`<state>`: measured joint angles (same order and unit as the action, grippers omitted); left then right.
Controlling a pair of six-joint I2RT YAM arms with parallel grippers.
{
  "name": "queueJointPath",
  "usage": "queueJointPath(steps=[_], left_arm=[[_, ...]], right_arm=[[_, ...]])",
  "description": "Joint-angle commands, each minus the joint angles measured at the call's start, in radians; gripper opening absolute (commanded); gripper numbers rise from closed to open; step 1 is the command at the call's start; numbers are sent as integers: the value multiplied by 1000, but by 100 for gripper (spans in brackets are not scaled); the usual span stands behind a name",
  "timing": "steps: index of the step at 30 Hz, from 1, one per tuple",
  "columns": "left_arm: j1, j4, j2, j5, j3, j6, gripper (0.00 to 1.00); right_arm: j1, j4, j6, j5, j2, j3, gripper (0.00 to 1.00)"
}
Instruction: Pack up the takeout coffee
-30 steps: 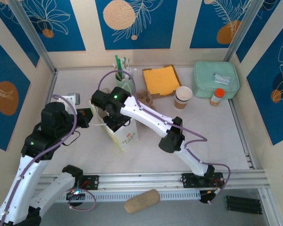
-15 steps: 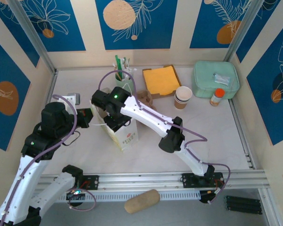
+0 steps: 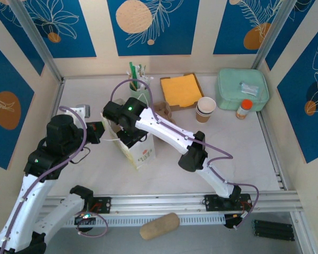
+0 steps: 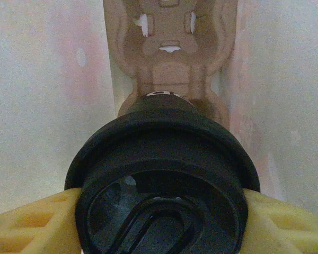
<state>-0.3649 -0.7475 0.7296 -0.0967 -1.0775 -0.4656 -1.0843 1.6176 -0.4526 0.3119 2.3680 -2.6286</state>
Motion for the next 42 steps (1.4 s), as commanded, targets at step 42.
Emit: queueJointPath(steps=[42], left_arm=[[-3,-6,8,12,2,-1,0]], right_arm=[[65,156,73,-131,-66,76,53]])
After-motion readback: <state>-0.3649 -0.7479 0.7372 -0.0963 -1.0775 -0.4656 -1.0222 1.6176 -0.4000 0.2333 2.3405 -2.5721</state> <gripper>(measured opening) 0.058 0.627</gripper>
